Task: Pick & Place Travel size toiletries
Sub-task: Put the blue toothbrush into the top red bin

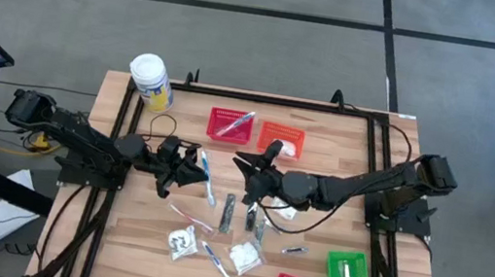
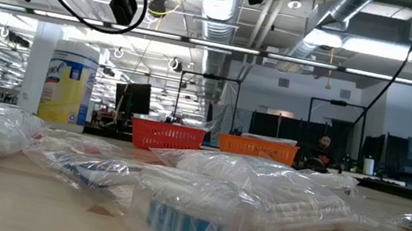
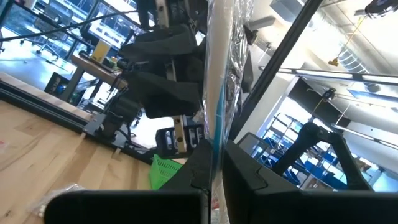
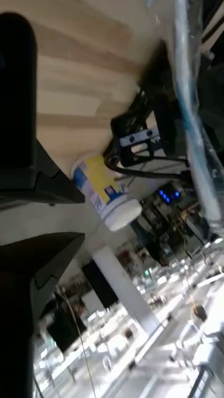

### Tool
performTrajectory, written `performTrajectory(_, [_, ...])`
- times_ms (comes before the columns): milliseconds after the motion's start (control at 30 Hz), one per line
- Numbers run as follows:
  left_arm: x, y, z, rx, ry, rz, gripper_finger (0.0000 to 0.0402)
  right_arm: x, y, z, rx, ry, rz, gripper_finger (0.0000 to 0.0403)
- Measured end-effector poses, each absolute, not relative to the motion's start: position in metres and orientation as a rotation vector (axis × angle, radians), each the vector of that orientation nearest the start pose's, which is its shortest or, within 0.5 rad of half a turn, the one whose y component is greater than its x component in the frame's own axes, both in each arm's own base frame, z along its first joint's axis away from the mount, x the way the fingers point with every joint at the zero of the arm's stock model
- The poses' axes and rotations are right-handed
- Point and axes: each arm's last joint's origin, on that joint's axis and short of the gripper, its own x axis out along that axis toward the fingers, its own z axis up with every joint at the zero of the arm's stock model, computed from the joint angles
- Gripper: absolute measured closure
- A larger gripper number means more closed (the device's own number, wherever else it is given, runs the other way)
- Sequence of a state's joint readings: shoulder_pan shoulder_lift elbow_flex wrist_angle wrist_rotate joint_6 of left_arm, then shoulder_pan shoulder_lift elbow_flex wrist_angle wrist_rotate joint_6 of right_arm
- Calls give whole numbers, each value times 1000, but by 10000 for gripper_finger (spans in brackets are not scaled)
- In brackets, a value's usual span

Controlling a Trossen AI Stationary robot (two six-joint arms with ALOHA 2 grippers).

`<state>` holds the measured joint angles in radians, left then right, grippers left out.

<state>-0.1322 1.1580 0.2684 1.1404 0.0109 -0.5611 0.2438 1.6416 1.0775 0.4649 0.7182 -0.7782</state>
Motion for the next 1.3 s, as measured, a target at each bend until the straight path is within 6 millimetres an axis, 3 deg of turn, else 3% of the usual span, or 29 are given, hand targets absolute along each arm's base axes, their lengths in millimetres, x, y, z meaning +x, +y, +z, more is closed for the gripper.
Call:
performTrajectory(333, [207,-28,216,-566,-201,-208,396,361,64,278,-741,265,-388,326])
performTrajectory(500, [207,-28,216,-566,-202,-205,396,357,61,286,-630,206,-282,326])
performTrajectory(767, [207,-28,216,-560,-201,-203,396,344,39,300,-440,215,-137,326])
performTrajectory(1300, [207,-28,215,-540,-197,-191,396,333,-3,298,-139,324,16,326])
